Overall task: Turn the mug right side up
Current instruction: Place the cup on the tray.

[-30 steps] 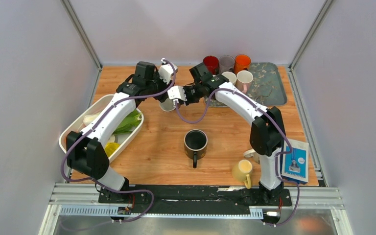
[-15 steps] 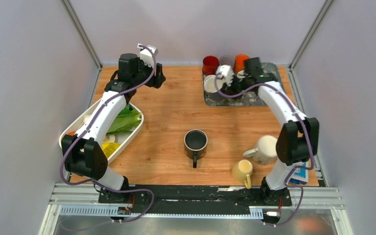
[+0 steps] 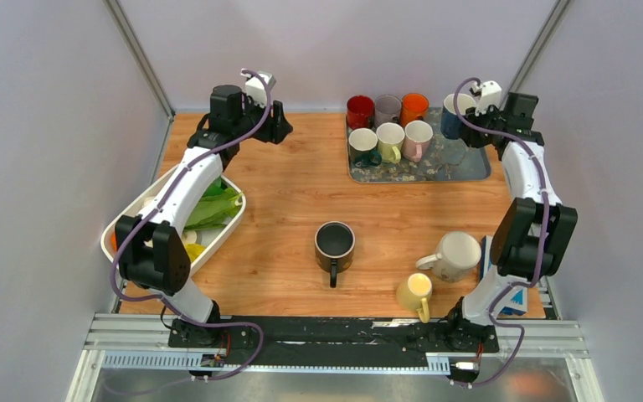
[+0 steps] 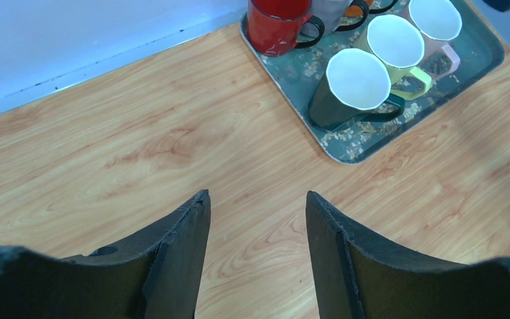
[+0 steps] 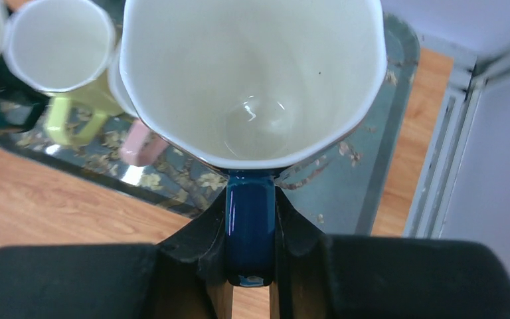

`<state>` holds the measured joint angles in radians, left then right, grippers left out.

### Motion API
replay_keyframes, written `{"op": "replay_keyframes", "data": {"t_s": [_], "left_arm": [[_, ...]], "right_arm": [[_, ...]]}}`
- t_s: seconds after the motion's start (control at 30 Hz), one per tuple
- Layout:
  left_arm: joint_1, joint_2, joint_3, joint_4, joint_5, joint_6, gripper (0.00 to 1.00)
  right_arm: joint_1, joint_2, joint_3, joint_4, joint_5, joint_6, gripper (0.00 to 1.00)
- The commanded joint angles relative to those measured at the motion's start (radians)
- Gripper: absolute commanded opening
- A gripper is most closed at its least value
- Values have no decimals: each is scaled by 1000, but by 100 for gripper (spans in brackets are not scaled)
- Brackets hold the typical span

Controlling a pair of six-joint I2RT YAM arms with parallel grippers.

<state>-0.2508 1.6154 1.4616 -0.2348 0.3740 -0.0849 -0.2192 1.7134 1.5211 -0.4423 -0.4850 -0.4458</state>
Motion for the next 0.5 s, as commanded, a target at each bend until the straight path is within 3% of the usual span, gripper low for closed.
{"op": "replay_keyframes", "data": {"t_s": [0.0, 0.47], "left_arm": [[-1, -27, 31, 23, 4, -1, 62], [-1, -90, -28, -12, -55, 74, 62]], "right_arm": [[-40, 82, 24, 172, 71, 156, 0], [-50, 319, 105, 218, 93, 202, 0]]}}
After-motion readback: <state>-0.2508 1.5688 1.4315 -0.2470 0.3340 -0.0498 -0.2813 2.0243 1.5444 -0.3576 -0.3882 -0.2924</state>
